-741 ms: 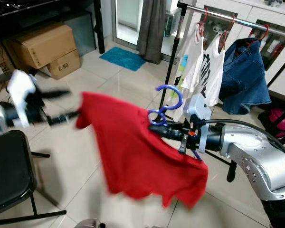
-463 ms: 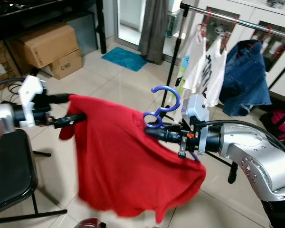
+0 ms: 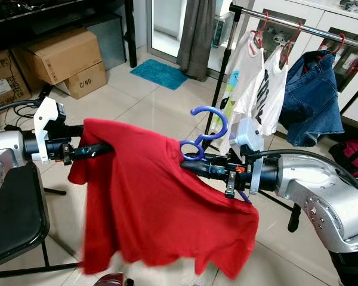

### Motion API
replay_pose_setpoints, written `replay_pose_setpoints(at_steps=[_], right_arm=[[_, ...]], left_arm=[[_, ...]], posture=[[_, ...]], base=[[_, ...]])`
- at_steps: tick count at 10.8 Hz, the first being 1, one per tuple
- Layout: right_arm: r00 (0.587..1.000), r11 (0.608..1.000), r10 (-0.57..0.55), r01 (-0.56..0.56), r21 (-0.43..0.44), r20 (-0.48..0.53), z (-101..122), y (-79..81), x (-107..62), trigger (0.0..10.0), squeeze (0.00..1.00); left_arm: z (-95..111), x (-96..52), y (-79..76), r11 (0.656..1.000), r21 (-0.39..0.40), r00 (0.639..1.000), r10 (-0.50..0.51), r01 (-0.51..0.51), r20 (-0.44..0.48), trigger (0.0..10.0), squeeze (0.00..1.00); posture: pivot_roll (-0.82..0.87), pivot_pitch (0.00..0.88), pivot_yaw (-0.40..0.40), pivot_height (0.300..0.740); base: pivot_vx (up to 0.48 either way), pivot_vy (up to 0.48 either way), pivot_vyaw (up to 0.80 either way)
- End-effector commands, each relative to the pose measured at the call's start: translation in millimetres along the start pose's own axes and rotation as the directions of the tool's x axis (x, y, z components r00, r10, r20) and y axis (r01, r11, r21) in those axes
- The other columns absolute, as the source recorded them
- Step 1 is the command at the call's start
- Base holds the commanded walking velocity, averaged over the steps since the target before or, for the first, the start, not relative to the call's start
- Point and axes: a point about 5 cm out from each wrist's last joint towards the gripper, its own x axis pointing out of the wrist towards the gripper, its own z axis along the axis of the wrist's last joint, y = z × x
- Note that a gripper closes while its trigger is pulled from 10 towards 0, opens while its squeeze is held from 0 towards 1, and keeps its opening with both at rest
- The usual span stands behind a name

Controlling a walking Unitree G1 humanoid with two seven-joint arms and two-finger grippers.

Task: Hang hanger

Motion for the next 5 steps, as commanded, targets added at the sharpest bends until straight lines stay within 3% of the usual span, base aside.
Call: replay_pose_setpoints(at_steps=[1,5], right_arm=[[1.000,0.999,0.006,-0.005,-0.039,0.029,12.0,-0.2,-2.6,10.0,0.00],[1.000,0.999,0.016,-0.015,-0.029,0.024,11.8,0.5,-3.9,10.0,0.00]], left_arm=[[3.4,0.6,-1.5,1.000,0.014,1.000,-0.018,0.018,0.005,0.0,0.00],[2.5,2.2,-2.8,1.000,0.011,1.000,-0.021,0.021,0.018,0.0,0.00]], posture=[[0.03,0.004,-0.046,0.740],[0.03,0.004,-0.052,0.740]], base=[[0.000,0.000,0.00],[0.000,0.000,0.00]])
